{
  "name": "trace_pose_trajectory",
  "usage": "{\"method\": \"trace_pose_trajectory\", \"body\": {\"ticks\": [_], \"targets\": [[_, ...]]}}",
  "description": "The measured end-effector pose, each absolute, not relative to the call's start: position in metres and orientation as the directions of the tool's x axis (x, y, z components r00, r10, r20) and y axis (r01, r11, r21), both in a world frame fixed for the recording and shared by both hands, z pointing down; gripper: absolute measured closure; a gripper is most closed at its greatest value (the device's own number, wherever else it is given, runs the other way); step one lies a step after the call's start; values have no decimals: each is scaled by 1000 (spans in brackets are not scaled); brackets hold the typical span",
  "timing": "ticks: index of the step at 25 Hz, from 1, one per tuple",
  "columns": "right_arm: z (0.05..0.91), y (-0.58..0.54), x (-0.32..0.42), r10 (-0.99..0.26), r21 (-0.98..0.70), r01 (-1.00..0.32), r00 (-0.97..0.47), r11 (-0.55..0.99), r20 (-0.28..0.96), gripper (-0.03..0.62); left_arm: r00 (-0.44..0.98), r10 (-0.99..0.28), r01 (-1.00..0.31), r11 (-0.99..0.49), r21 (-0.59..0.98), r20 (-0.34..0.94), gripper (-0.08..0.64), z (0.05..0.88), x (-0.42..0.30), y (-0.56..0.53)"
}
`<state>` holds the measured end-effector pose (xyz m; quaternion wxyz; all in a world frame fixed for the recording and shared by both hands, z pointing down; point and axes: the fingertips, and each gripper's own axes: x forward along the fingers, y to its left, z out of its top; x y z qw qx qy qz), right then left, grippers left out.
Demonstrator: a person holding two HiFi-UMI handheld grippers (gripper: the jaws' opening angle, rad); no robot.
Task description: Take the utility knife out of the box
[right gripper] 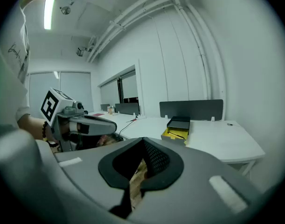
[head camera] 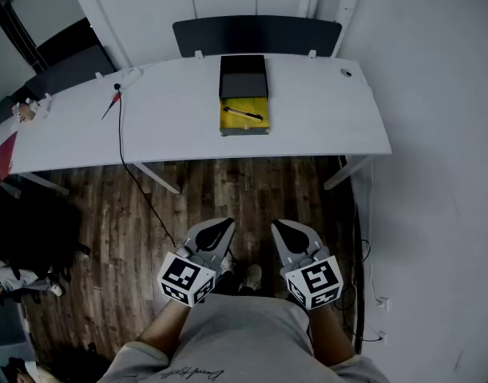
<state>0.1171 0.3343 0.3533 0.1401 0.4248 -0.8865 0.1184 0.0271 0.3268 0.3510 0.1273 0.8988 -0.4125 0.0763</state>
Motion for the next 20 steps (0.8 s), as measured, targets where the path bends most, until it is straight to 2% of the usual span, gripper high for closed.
{"method": "trace_pose_trajectory", "body": {"ticks": [9,20], "targets": [[357,330,101,-721,-95,-794,-590,601,363,578,654,-718,-756,-632,169,238,558,351,2,319],[343,299,62,-748,-85,-803,-583,589,317,577,680,-700,-733,-655,180,218,558,349,-27,288]]}}
